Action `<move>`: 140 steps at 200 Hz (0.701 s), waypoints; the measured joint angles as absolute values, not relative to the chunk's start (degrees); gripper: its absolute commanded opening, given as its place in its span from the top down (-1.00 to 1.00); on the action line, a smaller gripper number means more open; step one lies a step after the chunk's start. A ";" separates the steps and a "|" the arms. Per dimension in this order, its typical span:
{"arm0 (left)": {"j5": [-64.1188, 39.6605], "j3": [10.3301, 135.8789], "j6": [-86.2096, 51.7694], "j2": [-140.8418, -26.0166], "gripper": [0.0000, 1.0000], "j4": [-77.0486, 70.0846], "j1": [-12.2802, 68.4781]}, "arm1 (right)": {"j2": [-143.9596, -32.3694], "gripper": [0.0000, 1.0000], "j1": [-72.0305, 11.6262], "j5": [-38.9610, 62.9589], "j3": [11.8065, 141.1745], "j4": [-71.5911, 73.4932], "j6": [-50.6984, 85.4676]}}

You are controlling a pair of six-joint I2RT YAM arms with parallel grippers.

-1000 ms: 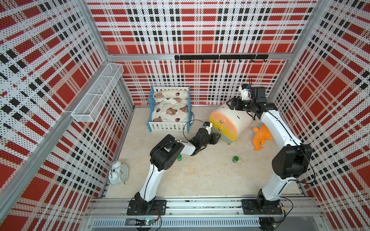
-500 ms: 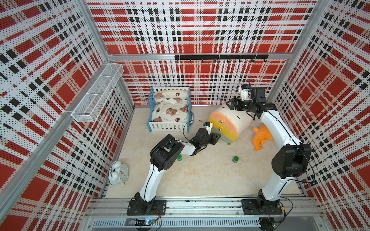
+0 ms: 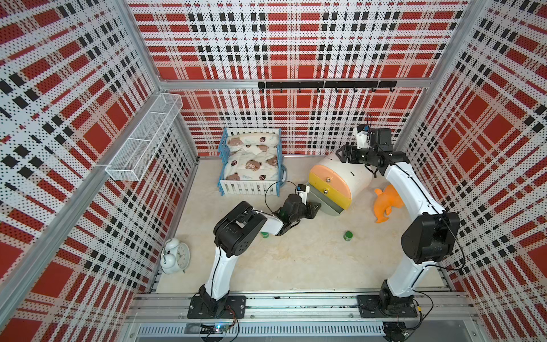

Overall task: Put the paint cans in the drawer according to color
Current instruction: Open the drawer in the storage box.

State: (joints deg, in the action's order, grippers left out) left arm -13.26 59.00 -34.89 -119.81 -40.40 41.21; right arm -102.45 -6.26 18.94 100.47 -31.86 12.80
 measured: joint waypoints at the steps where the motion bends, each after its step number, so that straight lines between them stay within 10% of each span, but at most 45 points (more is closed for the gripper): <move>1: -13.26 58.78 -34.83 -119.66 0.52 -40.38 41.19 | -102.45 -0.72 -6.26 18.92 100.47 -31.86 12.80; 108: -20.03 50.72 -32.10 -113.58 0.51 -39.83 37.58 | -102.59 -0.71 -6.26 18.13 100.57 -31.90 11.81; 140: -20.84 50.65 -32.03 -113.30 0.08 -39.22 37.19 | -102.59 -0.71 -6.26 18.13 100.75 -32.18 11.75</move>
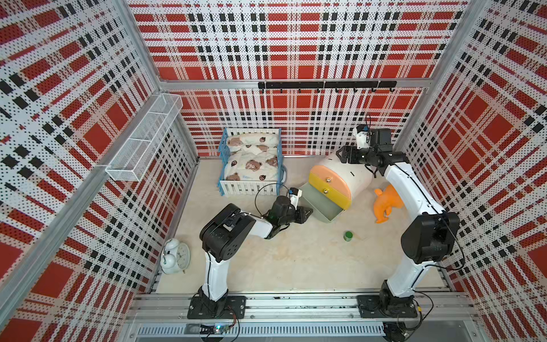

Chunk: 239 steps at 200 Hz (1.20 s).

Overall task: Put the paint cans in the drawer according to color
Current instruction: Open the drawer in the storage box, then pick up the paint can at the center of the board.

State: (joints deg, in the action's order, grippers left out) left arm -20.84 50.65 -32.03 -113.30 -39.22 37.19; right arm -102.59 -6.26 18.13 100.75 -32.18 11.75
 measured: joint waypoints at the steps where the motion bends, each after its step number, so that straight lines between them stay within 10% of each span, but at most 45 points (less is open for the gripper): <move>1: -20.82 50.63 -31.86 -113.27 0.07 -39.18 37.19 | -102.59 -0.71 -6.26 18.13 100.77 -32.25 11.75; 93: -18.37 45.60 -30.79 -98.00 -0.97 -35.31 36.03 | -95.26 -0.76 -6.26 13.76 103.20 -42.70 12.05; 239: -10.44 37.26 -26.87 -61.19 -0.98 -19.20 33.06 | -59.09 -0.78 -14.66 5.28 64.12 -57.78 25.78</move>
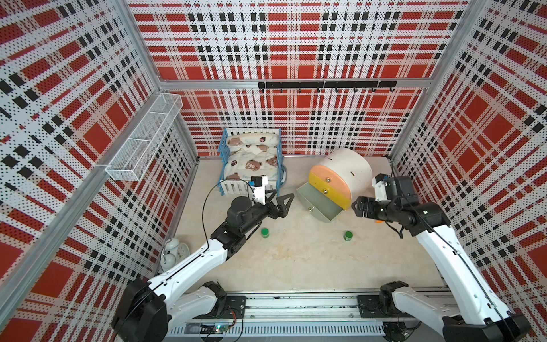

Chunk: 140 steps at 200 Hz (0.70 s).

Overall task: Put the paint cans in the drawer according to color
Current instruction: Pick up the paint can at the center of the board.

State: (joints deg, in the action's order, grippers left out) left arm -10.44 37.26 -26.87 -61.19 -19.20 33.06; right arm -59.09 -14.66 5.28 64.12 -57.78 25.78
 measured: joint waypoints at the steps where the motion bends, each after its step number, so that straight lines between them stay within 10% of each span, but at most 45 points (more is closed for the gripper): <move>1: -10.48 37.21 -26.85 -61.12 -0.98 -19.16 33.06 | -59.00 -0.78 -14.72 5.26 63.86 -57.74 25.87; 140: -10.02 34.98 -26.72 -59.59 -0.99 -14.41 33.52 | -72.18 -0.57 -16.12 4.01 46.74 -46.15 31.68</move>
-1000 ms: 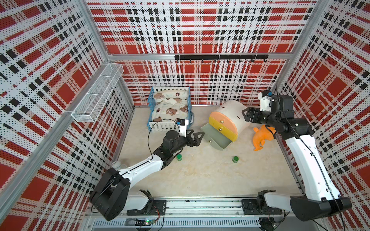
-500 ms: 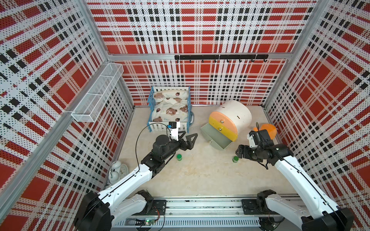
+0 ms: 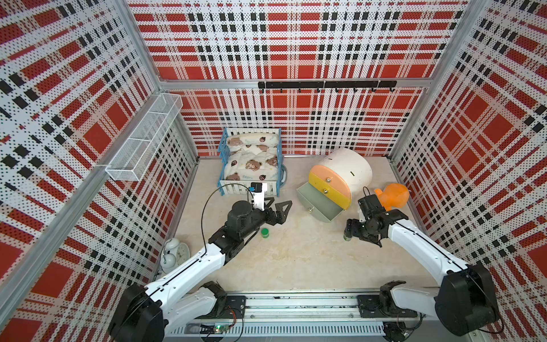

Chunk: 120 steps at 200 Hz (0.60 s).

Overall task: Put the paint cans in the drawer according to color
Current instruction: Pick up the paint can at the center of the board.

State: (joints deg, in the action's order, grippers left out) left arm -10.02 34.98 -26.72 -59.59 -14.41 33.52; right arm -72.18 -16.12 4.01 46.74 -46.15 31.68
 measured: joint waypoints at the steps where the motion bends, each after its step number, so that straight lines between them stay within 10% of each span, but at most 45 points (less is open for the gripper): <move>1: -10.00 34.98 -26.72 -59.59 -0.99 -14.41 33.52 | -72.34 -0.57 -16.12 4.03 46.74 -46.06 31.70; 120: -10.00 34.98 -26.72 -59.59 -0.97 -14.09 33.45 | -84.12 -0.09 -16.12 3.81 47.00 -42.13 30.85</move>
State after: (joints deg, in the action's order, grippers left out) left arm -10.00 34.98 -26.72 -59.59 -14.09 33.45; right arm -84.12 -16.12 3.81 47.00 -42.13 30.85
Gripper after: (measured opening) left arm 0.988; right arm 0.625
